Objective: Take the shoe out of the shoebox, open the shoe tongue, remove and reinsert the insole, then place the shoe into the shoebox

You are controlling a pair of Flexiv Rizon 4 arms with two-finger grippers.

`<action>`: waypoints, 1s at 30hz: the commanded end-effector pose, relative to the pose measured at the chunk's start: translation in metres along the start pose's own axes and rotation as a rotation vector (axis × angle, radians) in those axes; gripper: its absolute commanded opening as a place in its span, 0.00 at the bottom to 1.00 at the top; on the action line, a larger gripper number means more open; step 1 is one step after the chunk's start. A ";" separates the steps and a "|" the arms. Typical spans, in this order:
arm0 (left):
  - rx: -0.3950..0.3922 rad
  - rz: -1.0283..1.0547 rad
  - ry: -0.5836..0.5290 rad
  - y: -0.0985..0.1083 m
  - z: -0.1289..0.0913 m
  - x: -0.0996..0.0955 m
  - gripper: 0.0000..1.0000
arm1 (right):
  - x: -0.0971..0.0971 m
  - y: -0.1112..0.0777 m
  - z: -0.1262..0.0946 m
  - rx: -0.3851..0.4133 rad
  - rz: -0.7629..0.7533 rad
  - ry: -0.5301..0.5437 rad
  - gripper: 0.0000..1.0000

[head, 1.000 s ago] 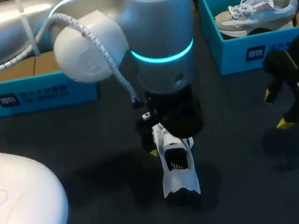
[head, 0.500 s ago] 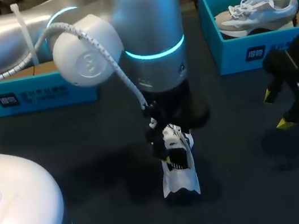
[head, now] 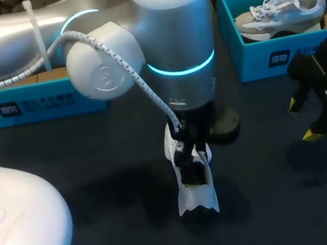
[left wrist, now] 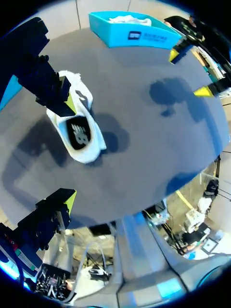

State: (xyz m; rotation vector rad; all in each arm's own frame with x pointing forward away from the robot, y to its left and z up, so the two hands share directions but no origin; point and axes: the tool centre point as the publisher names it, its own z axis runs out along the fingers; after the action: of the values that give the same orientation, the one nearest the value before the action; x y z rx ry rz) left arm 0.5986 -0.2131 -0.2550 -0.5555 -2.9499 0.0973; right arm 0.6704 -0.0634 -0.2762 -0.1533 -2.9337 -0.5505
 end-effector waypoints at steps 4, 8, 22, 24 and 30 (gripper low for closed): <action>-0.008 -0.116 -0.029 0.001 0.018 0.020 1.00 | 0.000 0.000 0.001 0.003 0.001 -0.001 1.00; -0.050 -0.183 -0.072 -0.001 0.030 0.024 1.00 | 0.000 0.000 0.001 0.003 0.001 -0.001 1.00; -0.064 -0.278 -0.074 0.015 0.078 0.001 1.00 | 0.000 0.000 0.001 0.003 0.001 -0.001 1.00; -0.058 -0.284 -0.075 0.016 0.083 0.004 1.00 | 0.000 0.000 0.001 0.003 0.001 -0.001 1.00; -0.063 -0.294 -0.085 0.015 0.093 0.007 1.00 | 0.000 0.000 0.001 0.003 0.001 -0.001 1.00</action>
State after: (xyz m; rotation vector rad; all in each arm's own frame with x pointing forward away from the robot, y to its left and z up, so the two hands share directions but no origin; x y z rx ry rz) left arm 0.5868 -0.1980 -0.3423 -0.1256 -3.0850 -0.0045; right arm 0.6703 -0.0635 -0.2762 -0.1541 -2.9338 -0.5504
